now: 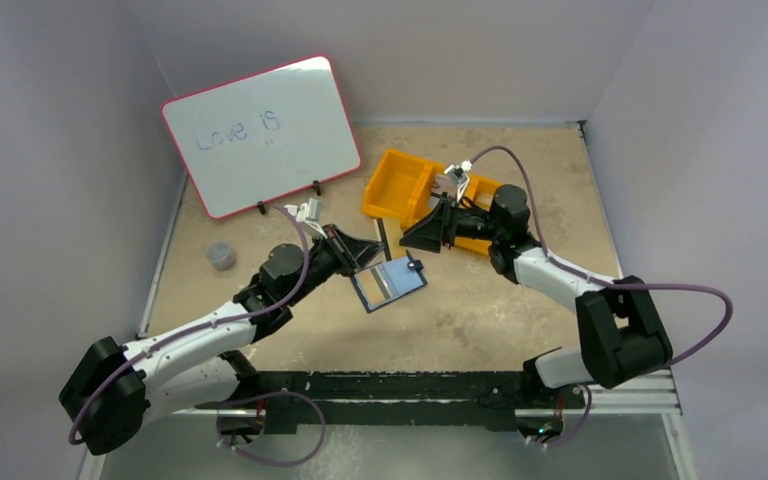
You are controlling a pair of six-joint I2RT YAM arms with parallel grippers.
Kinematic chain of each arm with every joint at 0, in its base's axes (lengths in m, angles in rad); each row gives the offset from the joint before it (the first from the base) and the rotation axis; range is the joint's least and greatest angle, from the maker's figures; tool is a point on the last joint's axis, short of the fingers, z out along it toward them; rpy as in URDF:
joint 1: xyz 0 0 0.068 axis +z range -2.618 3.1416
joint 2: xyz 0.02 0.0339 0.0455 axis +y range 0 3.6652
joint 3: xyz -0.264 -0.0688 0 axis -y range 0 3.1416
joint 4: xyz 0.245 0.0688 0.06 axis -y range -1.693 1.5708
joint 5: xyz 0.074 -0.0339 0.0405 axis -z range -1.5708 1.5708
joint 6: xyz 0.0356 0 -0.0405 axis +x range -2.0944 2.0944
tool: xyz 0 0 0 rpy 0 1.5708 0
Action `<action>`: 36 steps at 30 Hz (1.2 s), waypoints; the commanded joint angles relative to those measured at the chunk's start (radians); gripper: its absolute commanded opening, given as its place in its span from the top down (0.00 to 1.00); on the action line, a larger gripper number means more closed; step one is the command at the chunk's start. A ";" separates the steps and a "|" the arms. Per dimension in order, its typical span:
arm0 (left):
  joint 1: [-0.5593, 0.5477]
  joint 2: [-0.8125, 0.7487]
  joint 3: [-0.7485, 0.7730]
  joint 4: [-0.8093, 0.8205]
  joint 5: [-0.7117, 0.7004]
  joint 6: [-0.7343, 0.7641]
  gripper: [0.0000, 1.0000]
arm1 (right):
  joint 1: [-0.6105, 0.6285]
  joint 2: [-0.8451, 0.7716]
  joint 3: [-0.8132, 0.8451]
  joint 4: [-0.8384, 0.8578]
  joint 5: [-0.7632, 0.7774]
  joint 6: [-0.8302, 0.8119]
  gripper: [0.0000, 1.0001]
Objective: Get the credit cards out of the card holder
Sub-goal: Remove the credit card from the card holder.
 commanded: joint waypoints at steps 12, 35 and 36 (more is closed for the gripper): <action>0.006 0.042 0.024 0.186 0.086 -0.031 1.00 | 0.000 0.056 0.013 0.426 -0.123 0.289 0.62; 0.011 -0.067 0.112 -0.353 -0.260 0.064 0.31 | -0.116 -0.073 0.365 -0.796 0.553 -0.788 1.00; 0.012 -0.059 0.119 -0.365 -0.258 0.073 0.31 | -0.116 -0.069 0.390 -0.859 0.621 -0.860 1.00</action>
